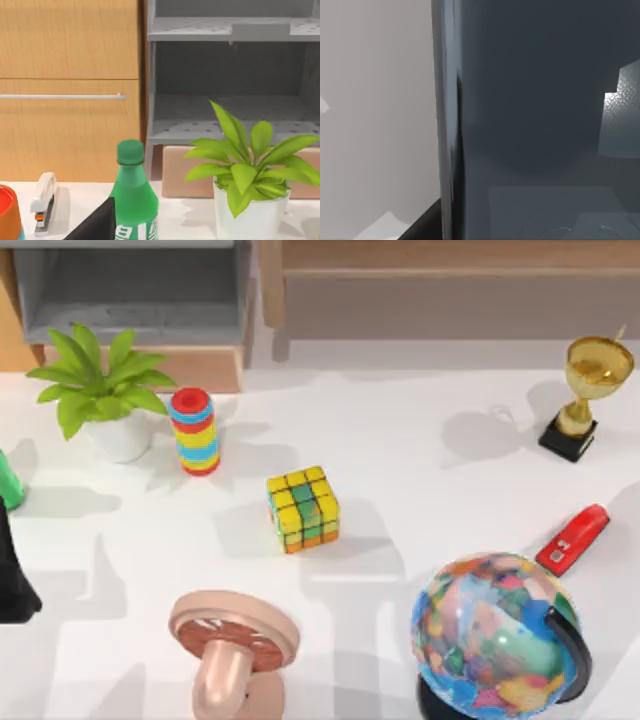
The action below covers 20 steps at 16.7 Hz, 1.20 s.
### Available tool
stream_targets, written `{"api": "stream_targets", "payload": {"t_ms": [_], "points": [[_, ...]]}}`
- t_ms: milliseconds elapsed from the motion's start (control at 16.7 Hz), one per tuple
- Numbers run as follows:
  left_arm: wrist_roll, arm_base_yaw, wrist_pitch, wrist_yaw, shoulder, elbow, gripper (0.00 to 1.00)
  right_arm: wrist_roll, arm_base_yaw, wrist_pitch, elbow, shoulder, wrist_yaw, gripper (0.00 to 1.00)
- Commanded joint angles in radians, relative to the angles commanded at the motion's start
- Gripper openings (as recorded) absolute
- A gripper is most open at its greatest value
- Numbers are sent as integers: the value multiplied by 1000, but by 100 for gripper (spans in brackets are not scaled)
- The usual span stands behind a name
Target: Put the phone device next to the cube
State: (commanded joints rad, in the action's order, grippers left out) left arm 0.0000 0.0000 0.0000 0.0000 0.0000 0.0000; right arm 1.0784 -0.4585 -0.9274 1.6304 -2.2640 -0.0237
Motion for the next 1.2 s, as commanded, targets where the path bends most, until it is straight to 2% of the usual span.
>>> {"api": "stream_targets", "payload": {"t_ms": [960, 1200], "points": [[0, 0, 0, 0, 0, 0, 100, -6, 2, -76, 38, 40, -4, 0], [0, 0, 0, 0, 0, 0, 100, -67, 44, -80, 87, 104, -4, 0]]}}
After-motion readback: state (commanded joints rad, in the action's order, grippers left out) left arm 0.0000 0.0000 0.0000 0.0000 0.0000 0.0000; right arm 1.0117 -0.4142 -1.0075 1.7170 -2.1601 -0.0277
